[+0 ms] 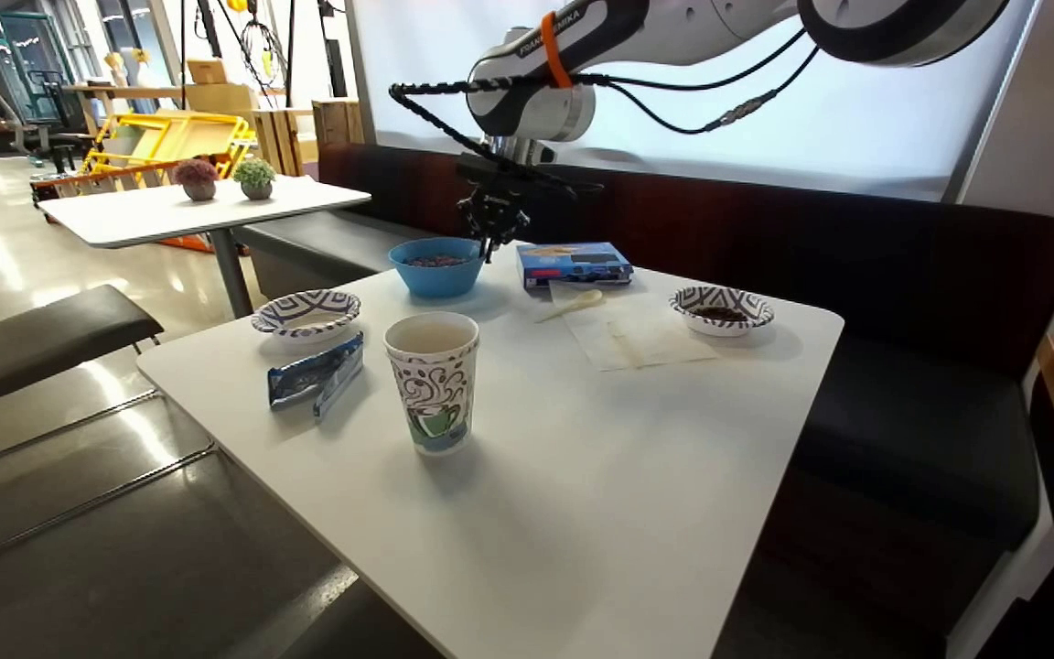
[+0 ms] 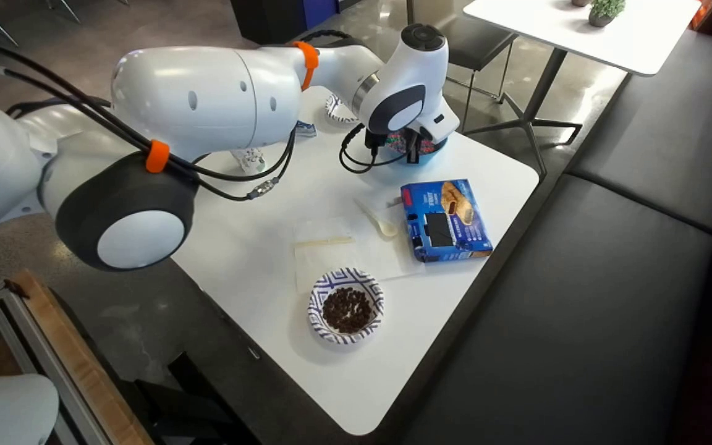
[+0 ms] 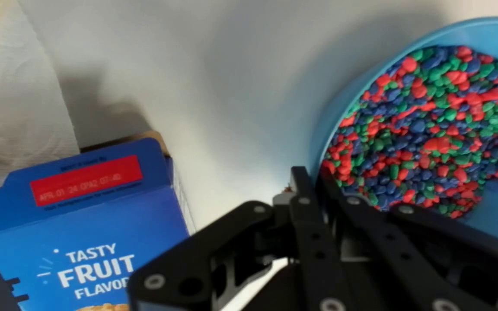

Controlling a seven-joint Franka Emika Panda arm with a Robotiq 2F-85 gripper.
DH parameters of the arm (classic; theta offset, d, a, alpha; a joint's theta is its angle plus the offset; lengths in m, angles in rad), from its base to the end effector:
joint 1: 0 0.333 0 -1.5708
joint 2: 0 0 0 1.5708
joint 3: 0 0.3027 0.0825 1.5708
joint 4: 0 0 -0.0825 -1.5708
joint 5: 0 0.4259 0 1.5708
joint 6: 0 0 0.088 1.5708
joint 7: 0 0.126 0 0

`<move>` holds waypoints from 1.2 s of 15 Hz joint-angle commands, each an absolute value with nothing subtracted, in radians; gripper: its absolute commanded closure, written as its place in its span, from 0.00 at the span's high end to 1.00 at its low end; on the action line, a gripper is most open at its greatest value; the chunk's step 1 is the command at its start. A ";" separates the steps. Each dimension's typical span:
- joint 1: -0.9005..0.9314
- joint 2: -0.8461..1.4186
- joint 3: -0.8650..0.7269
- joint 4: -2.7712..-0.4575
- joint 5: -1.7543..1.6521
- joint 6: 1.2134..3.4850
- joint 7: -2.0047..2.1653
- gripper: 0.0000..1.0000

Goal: Move the cup and bowl to the left

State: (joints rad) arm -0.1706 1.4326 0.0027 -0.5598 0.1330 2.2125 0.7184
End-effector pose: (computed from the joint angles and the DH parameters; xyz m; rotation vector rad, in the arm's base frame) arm 0.8361 -0.1366 0.0906 -2.6252 1.3614 -0.2670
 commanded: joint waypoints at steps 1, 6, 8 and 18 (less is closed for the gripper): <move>-0.200 1.403 0.062 -0.647 0.148 2.192 0.515 0.02; -0.229 1.347 0.085 -0.749 0.125 2.182 0.310 0.02; -0.241 1.310 0.094 -0.811 0.126 2.185 0.232 0.02; -0.297 1.091 0.126 -1.197 0.115 2.220 -0.140 0.02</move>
